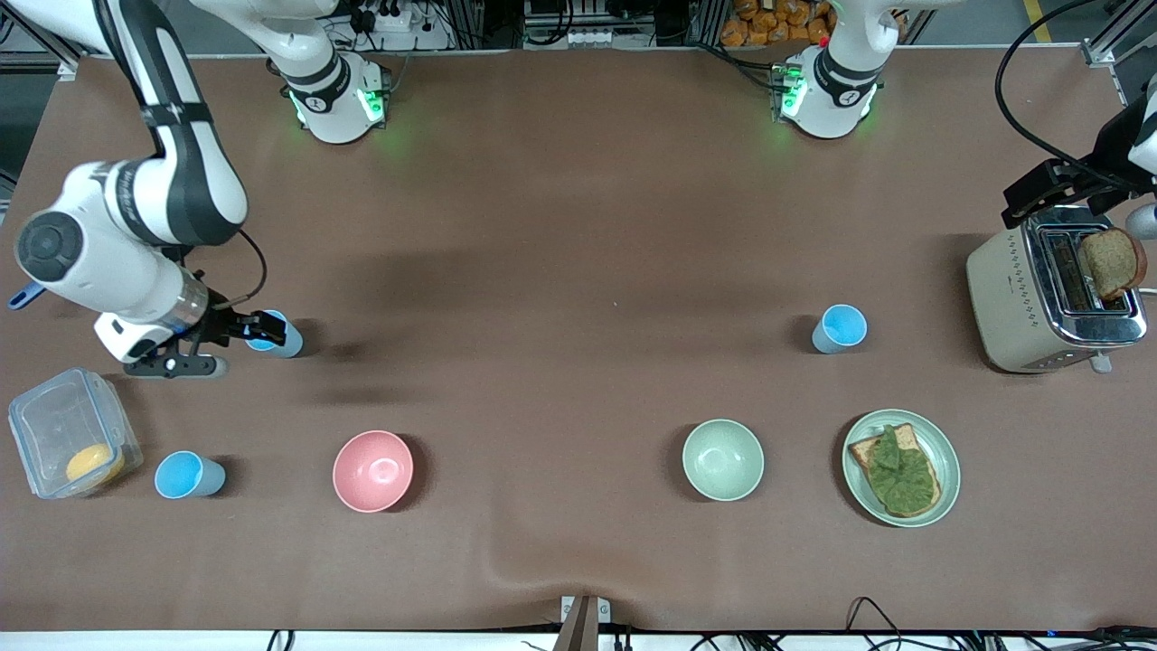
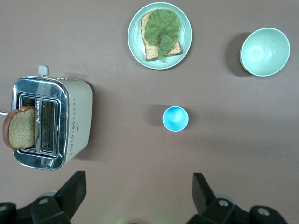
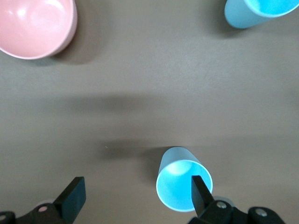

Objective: Stack blue cups with both arms
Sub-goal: 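Reach the right gripper down to the blue cup by the saucepan and grasp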

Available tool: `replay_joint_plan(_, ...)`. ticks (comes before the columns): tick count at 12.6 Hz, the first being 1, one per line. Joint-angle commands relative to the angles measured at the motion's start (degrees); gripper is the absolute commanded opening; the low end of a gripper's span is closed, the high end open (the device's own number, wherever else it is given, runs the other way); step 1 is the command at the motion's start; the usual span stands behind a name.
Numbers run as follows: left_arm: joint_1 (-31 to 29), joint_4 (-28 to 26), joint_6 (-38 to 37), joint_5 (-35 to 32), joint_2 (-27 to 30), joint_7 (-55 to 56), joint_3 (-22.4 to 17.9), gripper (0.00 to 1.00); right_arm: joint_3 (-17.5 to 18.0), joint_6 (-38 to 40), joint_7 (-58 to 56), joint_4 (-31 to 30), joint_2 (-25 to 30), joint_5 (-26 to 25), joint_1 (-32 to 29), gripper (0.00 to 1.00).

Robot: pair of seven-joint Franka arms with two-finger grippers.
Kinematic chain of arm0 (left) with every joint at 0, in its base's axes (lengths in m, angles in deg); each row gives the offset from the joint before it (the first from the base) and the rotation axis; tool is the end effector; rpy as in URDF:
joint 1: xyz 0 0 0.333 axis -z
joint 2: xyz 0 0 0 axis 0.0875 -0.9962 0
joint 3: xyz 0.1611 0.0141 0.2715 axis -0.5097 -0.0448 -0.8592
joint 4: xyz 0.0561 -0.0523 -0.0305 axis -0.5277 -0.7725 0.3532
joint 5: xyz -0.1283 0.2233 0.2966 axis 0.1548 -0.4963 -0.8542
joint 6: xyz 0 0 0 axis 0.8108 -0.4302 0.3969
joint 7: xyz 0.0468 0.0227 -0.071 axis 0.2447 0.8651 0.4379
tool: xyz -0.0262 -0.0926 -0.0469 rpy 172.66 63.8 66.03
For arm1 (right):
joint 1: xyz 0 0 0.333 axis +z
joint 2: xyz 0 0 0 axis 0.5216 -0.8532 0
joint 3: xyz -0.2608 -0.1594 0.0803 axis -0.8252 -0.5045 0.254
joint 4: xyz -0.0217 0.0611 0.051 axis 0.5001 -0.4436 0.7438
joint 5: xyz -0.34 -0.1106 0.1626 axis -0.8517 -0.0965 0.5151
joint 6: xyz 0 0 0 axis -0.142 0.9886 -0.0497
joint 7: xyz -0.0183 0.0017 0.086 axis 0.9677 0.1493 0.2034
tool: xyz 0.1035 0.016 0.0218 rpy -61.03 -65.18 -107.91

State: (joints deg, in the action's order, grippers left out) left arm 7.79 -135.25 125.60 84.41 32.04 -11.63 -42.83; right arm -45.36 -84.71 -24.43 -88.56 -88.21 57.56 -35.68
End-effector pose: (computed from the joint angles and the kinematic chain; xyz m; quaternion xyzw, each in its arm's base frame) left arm 0.5394 -0.0281 0.6473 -0.9974 -0.0660 0.0058 0.0276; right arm 0.5838 0.0060 0.3321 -0.9997 0.0033 0.0177 0.0141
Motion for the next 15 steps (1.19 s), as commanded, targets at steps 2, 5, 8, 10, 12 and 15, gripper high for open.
replay_joint_plan(2,-0.22,0.34,-0.66,-1.19,-0.03,0.11,0.39,1.00,-0.33,-3.18,-0.16,-0.43,-3.76,-1.56,0.64,1.00)
replay_joint_plan(5,-0.22,0.34,-0.66,-1.11,-0.03,0.02,0.39,1.00,-0.33,-3.63,-0.07,-0.43,-7.89,-2.61,0.47,1.00)
replay_joint_plan(8,-0.22,0.25,-0.66,-1.11,-0.03,0.02,0.39,1.00,-0.42,-2.76,0.02,-0.43,-8.61,-3.06,0.20,1.00)
replay_joint_plan(10,-0.22,0.25,-0.66,-1.11,-0.03,0.02,0.39,1.00,-0.42,-0.04,0.28,-0.17,-7.82,-3.06,0.55,1.00)
replay_joint_plan(12,-0.22,0.25,-0.66,-1.11,-0.03,0.02,0.39,1.00,-0.42,0.24,0.11,-0.34,-7.38,-3.06,0.64,1.00)
replay_joint_plan(15,-0.31,0.25,-0.66,-1.11,-0.12,0.02,0.39,1.00,-0.42,2.43,-0.25,0.01,-6.41,-3.84,0.55,1.00)
